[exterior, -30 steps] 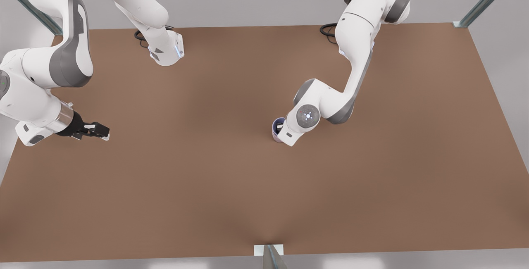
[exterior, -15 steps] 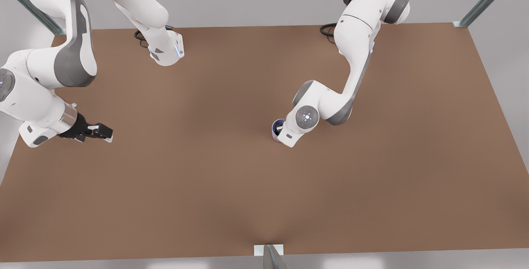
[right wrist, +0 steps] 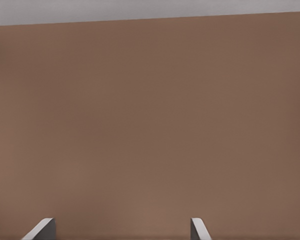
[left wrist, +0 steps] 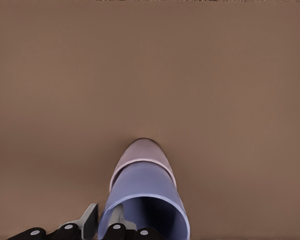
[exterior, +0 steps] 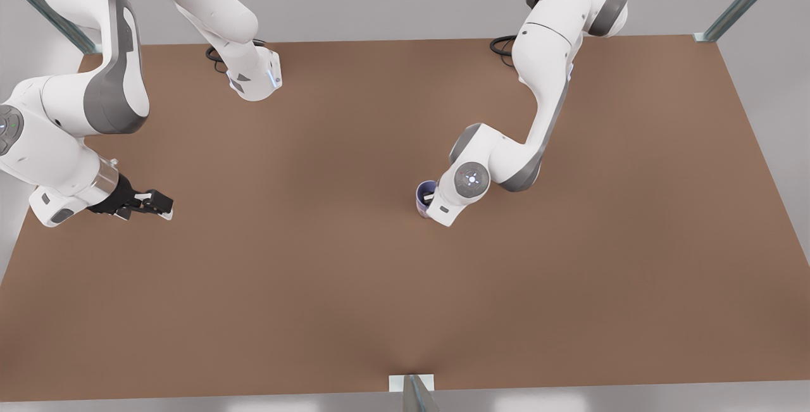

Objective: Stack the cups, with the pink cup at the bottom and the purple cup at the top

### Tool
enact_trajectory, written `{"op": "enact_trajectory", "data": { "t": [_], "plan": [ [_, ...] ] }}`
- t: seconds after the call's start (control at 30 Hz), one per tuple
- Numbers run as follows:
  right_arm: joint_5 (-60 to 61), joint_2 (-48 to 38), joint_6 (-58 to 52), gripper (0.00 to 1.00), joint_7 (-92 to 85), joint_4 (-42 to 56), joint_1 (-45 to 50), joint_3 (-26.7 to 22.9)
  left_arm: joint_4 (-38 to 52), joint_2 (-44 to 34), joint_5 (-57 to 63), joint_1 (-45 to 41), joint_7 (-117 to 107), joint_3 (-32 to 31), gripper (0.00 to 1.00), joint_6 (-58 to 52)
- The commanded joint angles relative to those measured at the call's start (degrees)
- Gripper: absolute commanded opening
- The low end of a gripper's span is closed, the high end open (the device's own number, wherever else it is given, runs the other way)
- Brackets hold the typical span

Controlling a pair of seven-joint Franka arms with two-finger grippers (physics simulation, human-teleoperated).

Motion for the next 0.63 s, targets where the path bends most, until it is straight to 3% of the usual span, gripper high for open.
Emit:
{"op": "enact_trajectory", "data": {
  "t": [0.0, 0.03, 0.07, 0.13, 0.2, 0.27, 0.4, 0.5, 0.6],
  "plan": [
    [0.1, -0.1, -0.1, 1.0, -0.3, 0.1, 0.0, 0.1, 0.0, -0.7, 0.0, 0.2, -0.5, 0.0, 0.5, -0.8],
    [0.1, -0.1, -0.1, 1.0, -0.3, 0.1, 0.0, 0.1, 0.0, -1.4, 0.0, 0.3, -0.5, 0.0, 0.89, -1.1],
    [0.1, -0.1, -0.1, 1.0, -0.3, 0.1, 0.0, 0.1, 0.0, -2.1, 0.0, 0.3, -0.9, 0.0, 1.0, -1.9],
    [0.1, -0.1, 0.0, 1.0, -0.3, 0.1, 0.0, 0.1, 0.9, -4.3, 0.0, 0.3, -1.1, 0.2, 1.0, -5.8],
    [0.0, -0.1, 0.2, 1.0, -0.3, 0.1, 0.0, 0.1, 4.9, -6.2, 0.0, 0.4, -0.7, 0.8, 1.0, -16.6],
    [-0.4, -0.2, 0.3, 1.0, -0.3, 0.1, 0.7, 0.1, 10.0, -6.1, -0.1, 2.0, 0.1, 5.0, 1.0, -22.3],
    [-0.4, -0.2, 0.2, 1.0, -0.3, 0.0, 0.7, 0.1, 14.6, -6.6, 6.0, 6.4, 38.4, 15.5, 1.0, -24.1],
    [-0.4, -0.2, 0.2, 1.0, -0.3, 0.1, 0.7, 0.1, 6.6, -14.9, 12.7, 12.6, 51.0, 11.7, 1.0, -23.2],
    [-0.3, -0.2, 0.2, 1.0, -0.3, 0.1, 0.7, 0.1, 5.0, -16.2, 12.3, 13.4, 50.4, 11.7, 1.0, -20.9]
  ]
}}
